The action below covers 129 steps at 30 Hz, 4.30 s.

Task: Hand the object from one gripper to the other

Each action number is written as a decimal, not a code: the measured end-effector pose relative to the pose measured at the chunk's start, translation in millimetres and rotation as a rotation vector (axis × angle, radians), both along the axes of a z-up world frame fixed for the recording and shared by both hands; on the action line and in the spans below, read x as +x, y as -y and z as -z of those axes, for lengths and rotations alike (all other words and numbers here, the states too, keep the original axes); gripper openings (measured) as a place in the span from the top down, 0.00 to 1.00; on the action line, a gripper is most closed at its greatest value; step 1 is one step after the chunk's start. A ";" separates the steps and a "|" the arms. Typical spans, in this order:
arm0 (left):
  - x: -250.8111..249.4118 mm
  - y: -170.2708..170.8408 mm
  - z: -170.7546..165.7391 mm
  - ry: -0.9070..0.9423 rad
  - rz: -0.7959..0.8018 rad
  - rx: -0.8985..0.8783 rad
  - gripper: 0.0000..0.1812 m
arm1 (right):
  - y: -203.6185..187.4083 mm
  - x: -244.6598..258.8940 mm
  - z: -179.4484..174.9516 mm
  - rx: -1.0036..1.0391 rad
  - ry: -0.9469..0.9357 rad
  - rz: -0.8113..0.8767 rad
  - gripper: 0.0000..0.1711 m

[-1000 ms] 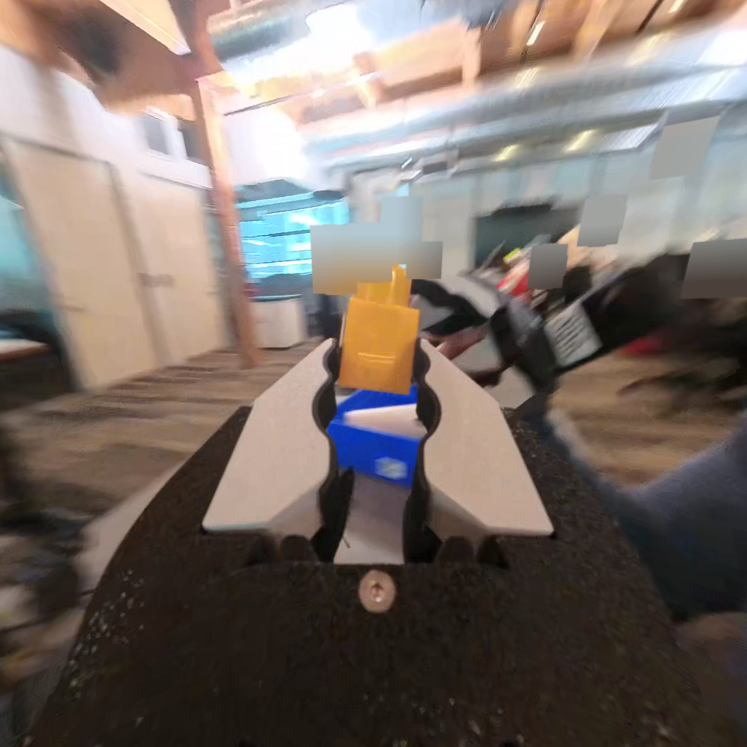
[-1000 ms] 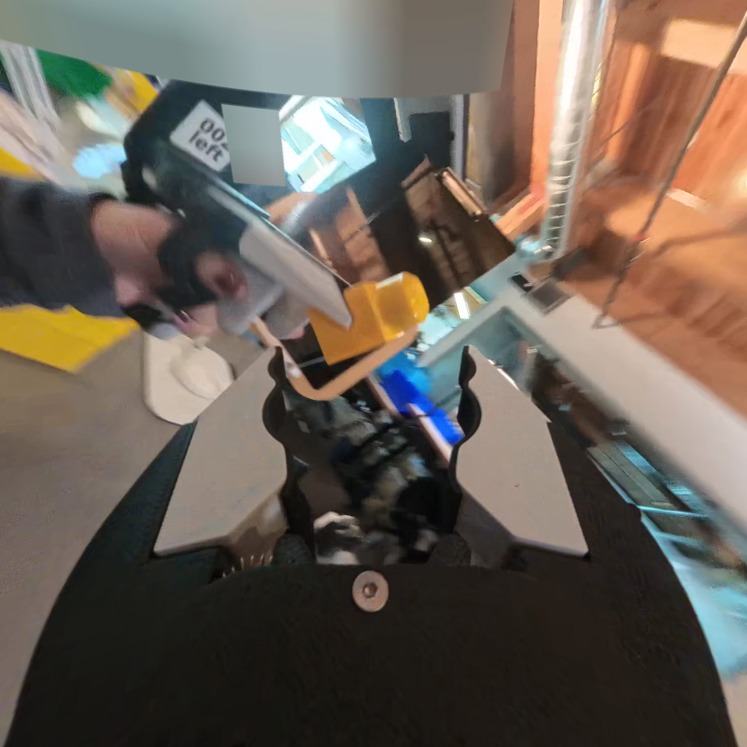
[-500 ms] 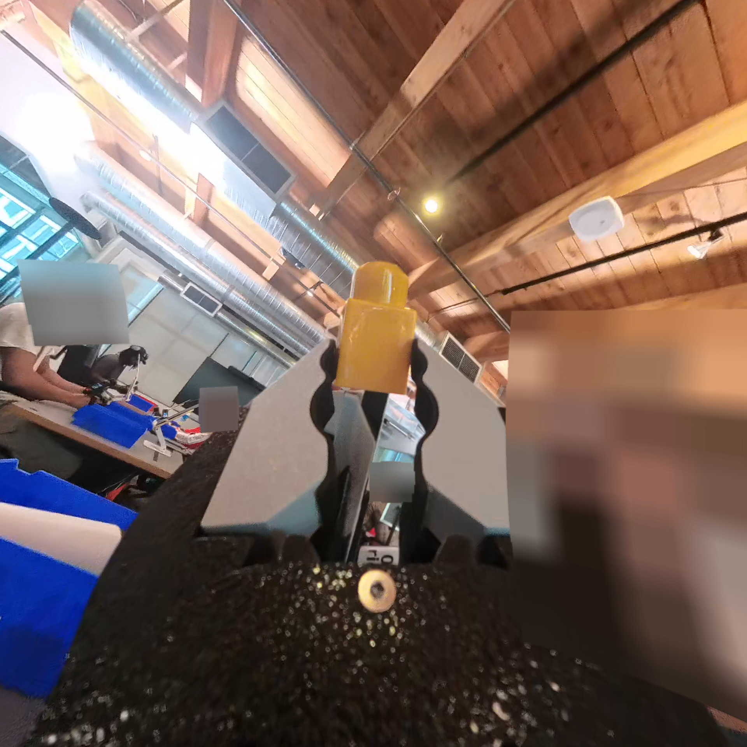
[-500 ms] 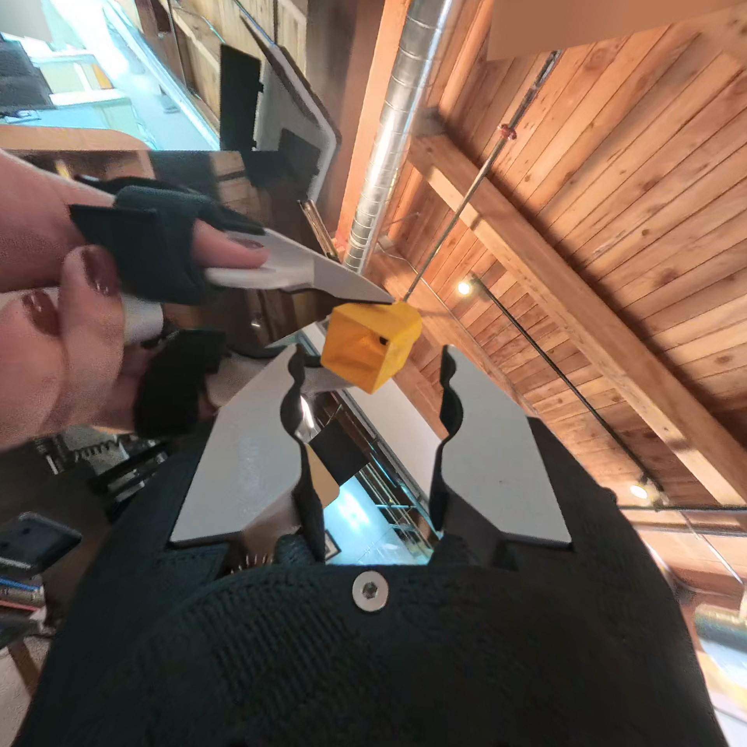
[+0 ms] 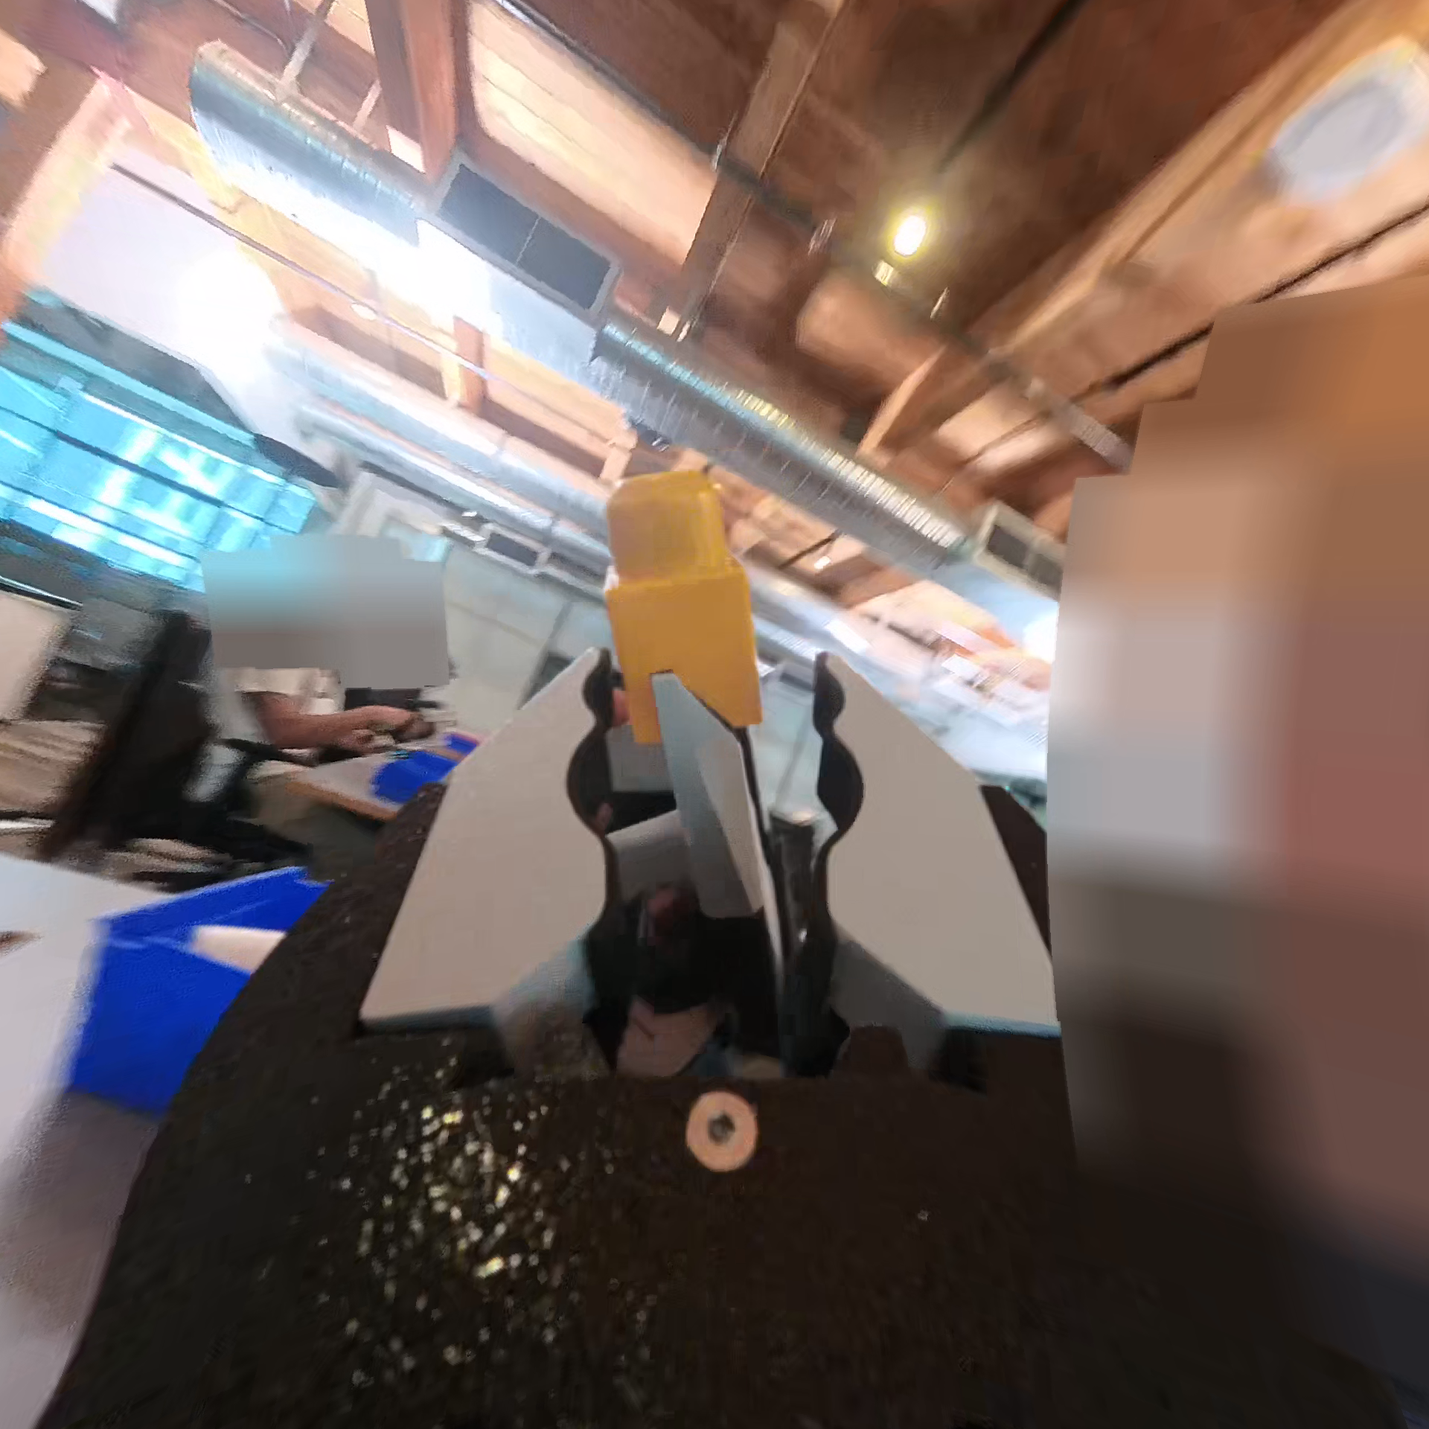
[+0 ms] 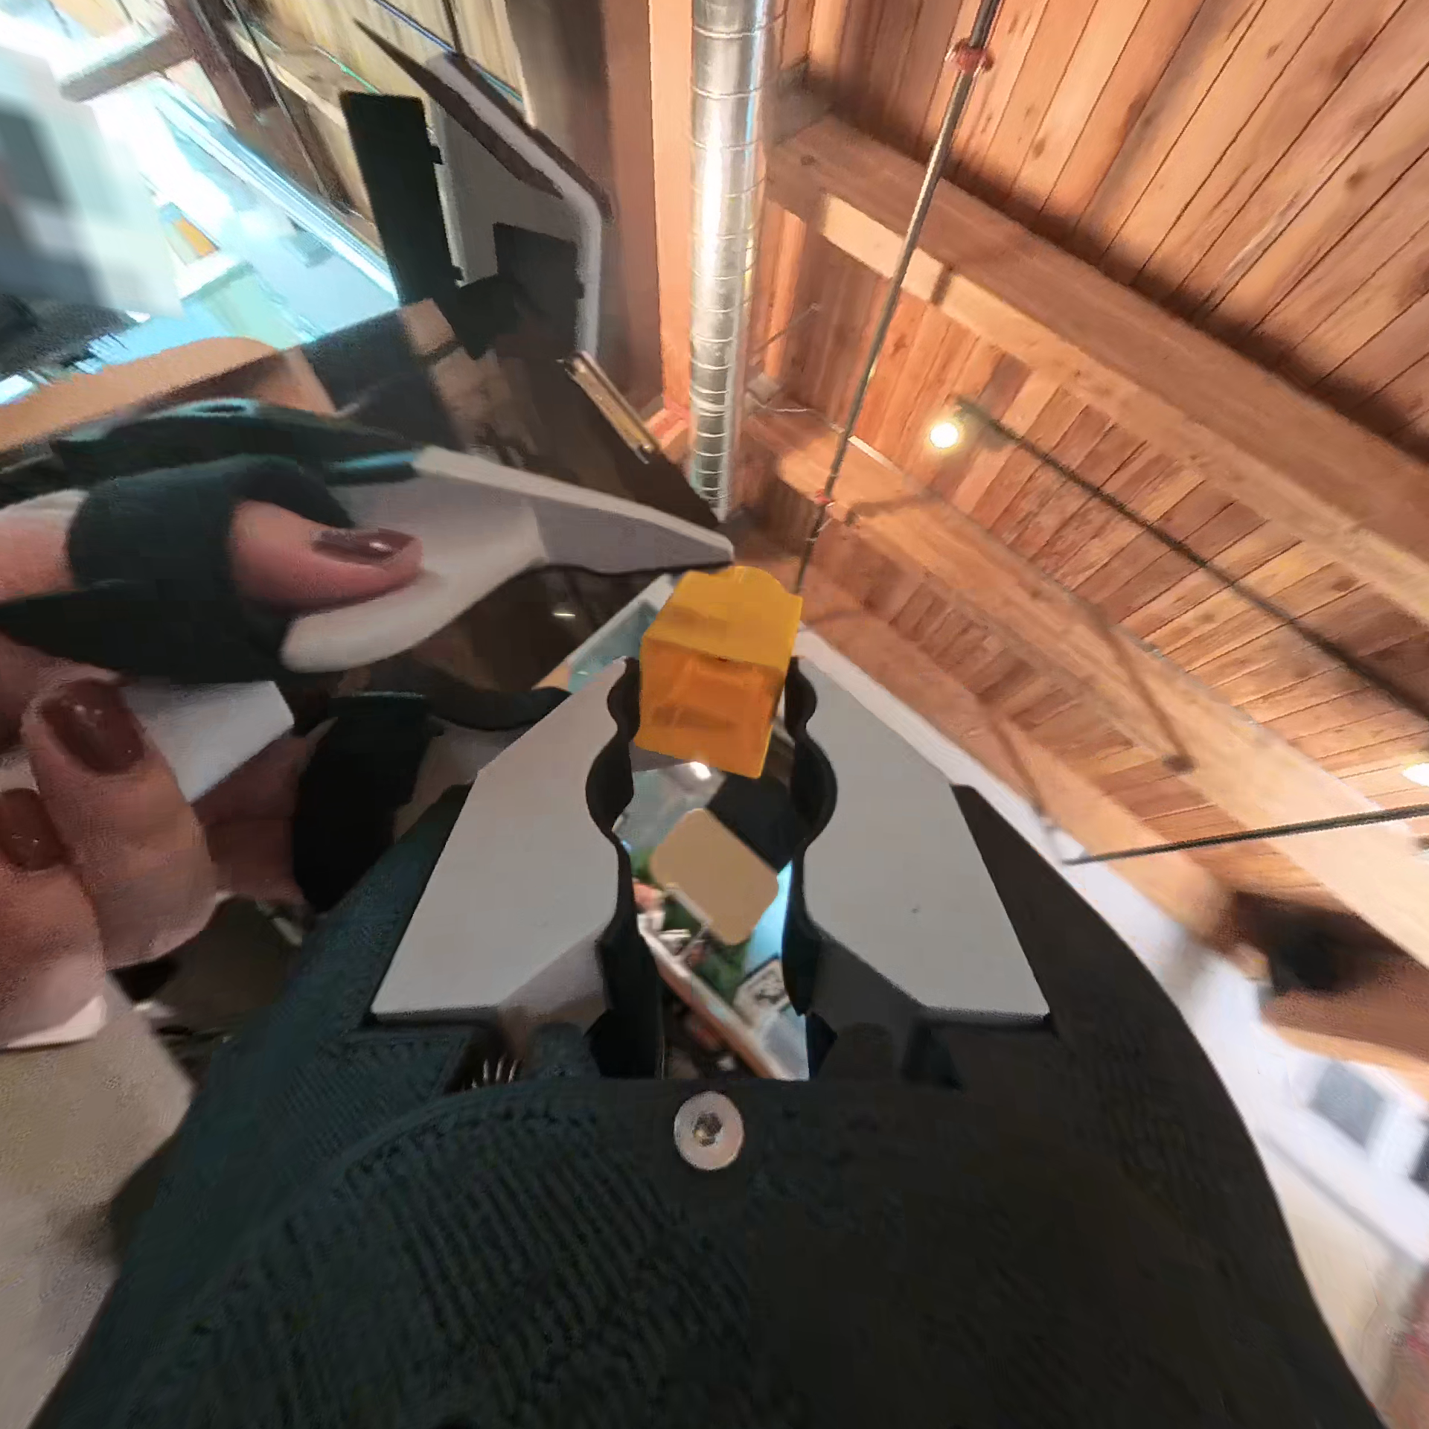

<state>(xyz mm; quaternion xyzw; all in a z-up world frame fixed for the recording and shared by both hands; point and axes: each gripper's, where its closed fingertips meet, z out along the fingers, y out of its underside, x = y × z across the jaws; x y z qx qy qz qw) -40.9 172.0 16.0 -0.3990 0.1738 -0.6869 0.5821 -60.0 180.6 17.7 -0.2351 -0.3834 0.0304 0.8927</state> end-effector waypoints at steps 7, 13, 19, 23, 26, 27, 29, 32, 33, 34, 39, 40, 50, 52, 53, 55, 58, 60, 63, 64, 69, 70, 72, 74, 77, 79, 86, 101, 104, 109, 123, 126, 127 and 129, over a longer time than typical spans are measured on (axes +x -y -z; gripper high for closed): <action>-15.8 -8.5 17.0 -0.570 -0.743 0.459 0.50 | -16.4 1.9 14.5 -0.502 0.099 -0.419 0.79; -5.4 -14.4 48.3 -1.148 -1.243 1.051 0.52 | -0.3 10.0 41.8 -1.041 0.268 -0.925 0.79; 16.8 -7.3 58.5 -1.189 -1.217 1.213 0.76 | 12.4 17.9 67.1 -1.185 0.442 -0.990 0.79; 15.4 -11.3 59.5 -1.223 -1.176 1.137 0.81 | 11.9 17.5 62.4 -1.115 0.424 -0.957 0.79; -0.3 -19.6 42.2 -1.067 -1.173 0.882 0.81 | 9.0 19.8 40.0 -0.883 0.307 -0.911 0.74; -6.7 -22.3 37.9 -0.993 -1.135 0.776 0.81 | 11.4 23.3 30.0 -0.786 0.264 -0.898 0.70; -10.5 -19.7 28.4 -0.771 -0.943 0.557 0.81 | 13.8 31.6 13.5 -0.588 0.188 -0.811 0.62; -5.3 1.1 9.5 -0.382 -0.484 0.295 0.81 | 21.8 34.8 8.1 -0.253 0.196 -0.564 0.57; -4.9 5.6 6.4 -0.291 -0.342 0.219 0.81 | 24.9 31.2 11.3 -0.165 0.233 -0.479 0.53; -4.5 6.8 6.2 -0.230 -0.222 0.141 0.81 | 26.3 26.3 15.3 -0.103 0.275 -0.399 0.50; 11.1 6.1 23.7 -0.213 0.068 -0.042 0.81 | 28.6 3.7 29.8 0.062 0.408 -0.162 0.43; 15.0 8.7 24.8 -0.220 0.096 -0.045 0.81 | 27.1 1.3 32.5 0.074 0.426 -0.136 0.44; 4.0 -9.7 25.3 -0.302 -0.137 -0.051 0.64 | -32.8 52.2 38.1 -0.196 0.470 0.143 0.60; -11.8 -13.5 21.5 -0.281 -0.200 -0.052 0.68 | -61.5 95.5 51.1 -0.338 0.495 0.302 0.60; -19.9 -15.5 19.4 -0.266 -0.227 -0.058 0.69 | -73.2 120.3 59.5 -0.423 0.496 0.368 0.60; -34.3 -17.7 15.9 -0.238 -0.270 -0.060 0.71 | -94.5 174.7 74.2 -0.587 0.457 0.522 0.60; -51.3 -21.3 14.3 -0.220 -0.331 -0.072 0.72 | -116.9 244.8 99.4 -0.774 0.401 0.721 0.60; -60.9 -24.7 15.6 -0.231 -0.381 -0.083 0.71 | -124.9 270.6 121.1 -0.862 0.419 0.764 0.60; -70.6 -26.6 16.3 -0.249 -0.445 -0.085 0.72 | -137.3 294.6 144.5 -0.943 0.408 0.791 0.60; -72.4 -26.5 16.0 -0.255 -0.460 -0.084 0.72 | -142.0 301.0 148.1 -0.961 0.388 0.804 0.59; -74.4 -27.4 17.5 -0.290 -0.510 -0.078 0.71 | -153.1 296.0 136.5 -0.924 0.300 0.759 0.46; -73.6 -28.1 18.3 -0.298 -0.515 -0.078 0.71 | -153.0 289.5 128.4 -0.886 0.292 0.748 0.46; -71.6 -29.7 19.8 -0.310 -0.522 -0.080 0.71 | -150.3 267.8 108.0 -0.795 0.276 0.699 0.46; -69.0 -31.6 21.7 -0.328 -0.531 -0.082 0.72 | -148.2 247.1 76.3 -0.677 0.198 0.680 0.51; -66.6 -34.4 24.1 -0.361 -0.565 -0.078 0.71 | -139.4 208.3 30.9 -0.509 0.056 0.617 0.64; -67.1 -35.6 24.2 -0.381 -0.603 -0.067 0.71 | -128.6 172.5 16.4 -0.455 0.015 0.482 0.73; -77.2 -37.0 20.1 -0.406 -0.726 -0.029 0.78 | -104.6 128.3 -11.4 -0.453 -0.189 0.225 0.91; -86.8 78.0 12.5 -0.831 -1.213 0.077 1.00 | -87.8 125.2 -19.3 -0.645 -0.326 -0.268 1.00; -145.6 107.1 51.7 -1.136 -1.462 -0.070 0.98 | -83.2 128.9 -22.3 -0.631 -0.325 -0.290 0.99; -247.4 170.8 137.2 -1.324 -1.576 -0.502 0.90 | -70.2 143.4 -33.2 -0.579 -0.349 -0.314 0.97; -339.7 155.1 261.2 -1.495 -1.400 -0.854 0.75 | -58.3 174.4 -44.9 -0.543 -0.427 -0.357 0.97; -354.4 150.5 273.6 -1.691 -1.410 -0.869 0.71 | -56.9 180.2 -46.6 -0.541 -0.446 -0.371 0.97; -358.1 148.8 276.8 -1.744 -1.413 -0.865 0.71 | -56.5 181.7 -47.1 -0.540 -0.450 -0.374 0.97; -366.7 148.0 282.8 -1.841 -1.425 -0.869 0.71 | -55.4 184.0 -48.0 -0.537 -0.457 -0.379 0.97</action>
